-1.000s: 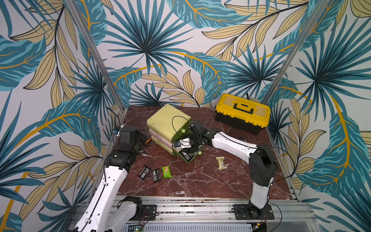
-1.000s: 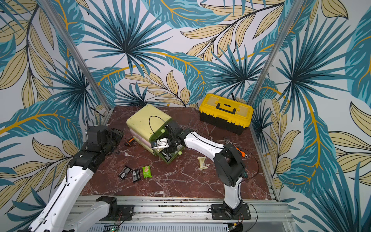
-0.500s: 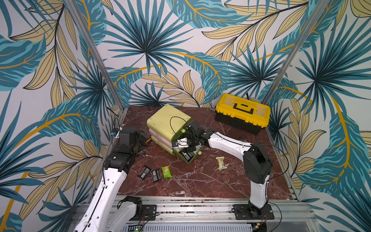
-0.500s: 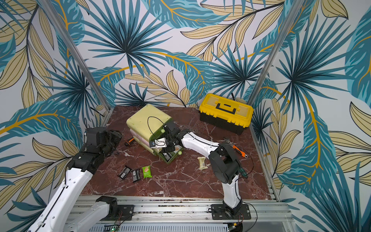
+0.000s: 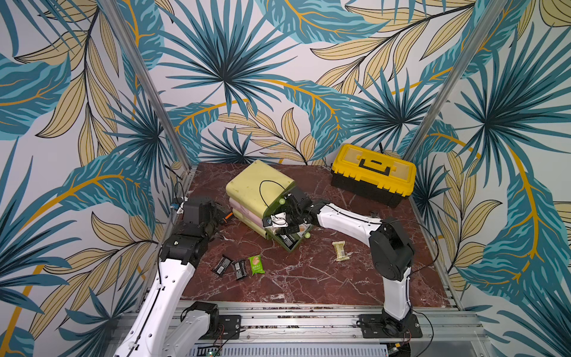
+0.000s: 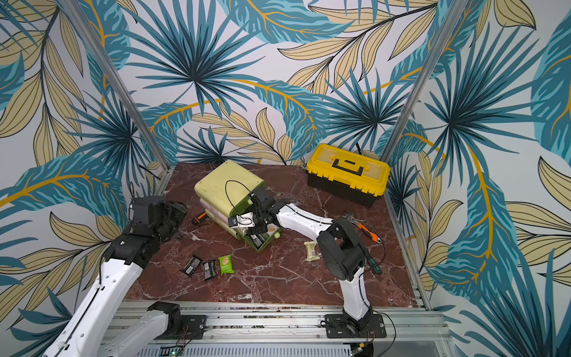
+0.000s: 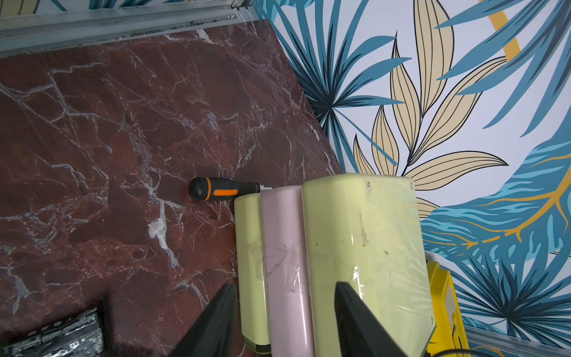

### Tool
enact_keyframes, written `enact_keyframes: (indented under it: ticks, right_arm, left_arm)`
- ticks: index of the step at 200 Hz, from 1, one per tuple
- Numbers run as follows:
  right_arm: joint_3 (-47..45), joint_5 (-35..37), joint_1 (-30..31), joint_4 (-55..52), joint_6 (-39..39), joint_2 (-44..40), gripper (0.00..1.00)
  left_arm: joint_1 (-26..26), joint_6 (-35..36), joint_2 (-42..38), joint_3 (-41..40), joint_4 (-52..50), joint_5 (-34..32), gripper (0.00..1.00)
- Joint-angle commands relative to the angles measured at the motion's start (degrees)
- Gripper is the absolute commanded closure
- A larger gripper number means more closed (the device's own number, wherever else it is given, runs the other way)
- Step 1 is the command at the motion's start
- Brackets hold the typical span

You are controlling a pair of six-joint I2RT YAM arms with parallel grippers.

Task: Take the cookies out of the drawer
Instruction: Pick up the cookie from the drawer.

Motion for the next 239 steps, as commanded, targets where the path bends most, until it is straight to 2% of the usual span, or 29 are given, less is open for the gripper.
enact_keyframes:
  ticks: [1,113,166,239]
  right_arm:
    - [0.7,-0.2,0.3,-0.1,0.1,1.0,0.40]
    - [1.2,3.7,0.7,-0.7,0.7,2.2,0.58]
    - [-1.5,4.3,0.8,2.3,2.4,0.3,0.62]
    - [-6.6,4.6,0.9,7.3,4.2,-5.3,0.64]
  left_arm:
    - [0.7,0.6,-0.3,-0.8,-0.1,-0.8,0.45]
    - [1.1,0.7,-0.4,-0.3,-0.7,-0.7,0.46]
    - [1.2,0.7,-0.9,-0.3,-1.6,-0.6,0.46]
    - [1.2,1.1,-1.7,-0.1,-2.2,-0.9,0.46]
